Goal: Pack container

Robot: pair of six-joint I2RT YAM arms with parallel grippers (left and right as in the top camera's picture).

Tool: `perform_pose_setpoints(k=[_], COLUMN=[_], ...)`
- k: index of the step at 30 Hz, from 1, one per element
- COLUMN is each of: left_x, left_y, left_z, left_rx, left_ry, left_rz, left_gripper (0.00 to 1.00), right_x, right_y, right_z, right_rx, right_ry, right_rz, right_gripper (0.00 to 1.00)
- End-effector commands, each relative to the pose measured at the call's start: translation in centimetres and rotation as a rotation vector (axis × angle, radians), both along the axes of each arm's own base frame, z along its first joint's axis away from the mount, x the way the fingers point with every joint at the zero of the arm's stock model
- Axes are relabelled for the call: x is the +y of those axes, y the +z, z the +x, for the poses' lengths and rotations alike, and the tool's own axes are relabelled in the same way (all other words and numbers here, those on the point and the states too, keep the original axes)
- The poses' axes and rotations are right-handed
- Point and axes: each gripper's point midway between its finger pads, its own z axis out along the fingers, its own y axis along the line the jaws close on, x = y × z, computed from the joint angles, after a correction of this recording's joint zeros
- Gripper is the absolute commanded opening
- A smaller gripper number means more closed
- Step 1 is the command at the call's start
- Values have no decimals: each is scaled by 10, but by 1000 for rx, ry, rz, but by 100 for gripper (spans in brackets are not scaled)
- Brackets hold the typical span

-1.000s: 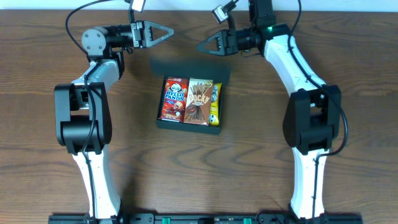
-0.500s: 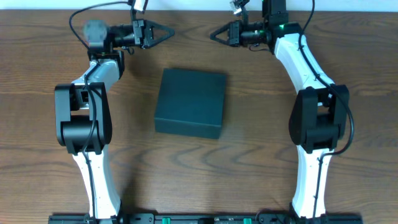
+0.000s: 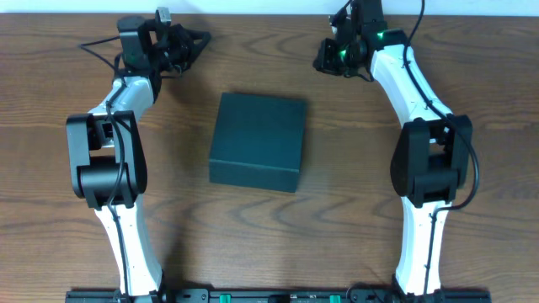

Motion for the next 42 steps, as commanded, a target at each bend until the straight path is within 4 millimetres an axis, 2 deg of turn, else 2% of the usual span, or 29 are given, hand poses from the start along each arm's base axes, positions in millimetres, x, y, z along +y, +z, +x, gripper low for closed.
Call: perform_pose_setpoints(k=[1,4,7,10,15,19,21,24,27,30,34,38,42], left_x=[0,-10,-27,-50,-69,-64,-54,-34,-13,-6,-9,-28,-46], left_y=[31,49,81,116,152,173,180,199,226,224,186,134,90], left_z=[17,12,6,-8,-43,-81,-99,-114,-130,-145,-155,-160,-164], left_rx=[-129,-121,-170,-241,-314,-344,-339,-347,-395,-428,-422,-423,-384], left_ry=[-29,-95,-148,-213,-309,-401,-435,-404,-341,-332,-331,-381,-446], left_rz=[171,295,427,548,714,801,833,876,899,933,956,943,926], left_gripper=[6,6,6,6,6,5,6,6,6,6,6,6,6], right_x=[-20,-29,-35,-38,-41,-49,-53,-51,-44,-41,-29,-13,7], right_y=[79,121,154,174,194,211,217,219,205,178,130,78,39], right_z=[13,3,-11,-29,-69,-102,-113,-125,-137,-150,-174,-203,-228], right_rx=[-208,-281,-343,-346,-310,-281,-275,-283,-262,-209,-95,67,173], right_ry=[24,76,123,135,189,200,193,197,217,242,307,316,306], right_rz=[-161,-235,-288,-295,-318,-359,-394,-425,-419,-408,-321,-213,-133], right_gripper=[2,2,2,1,2,2,1,1,2,2,2,2,2])
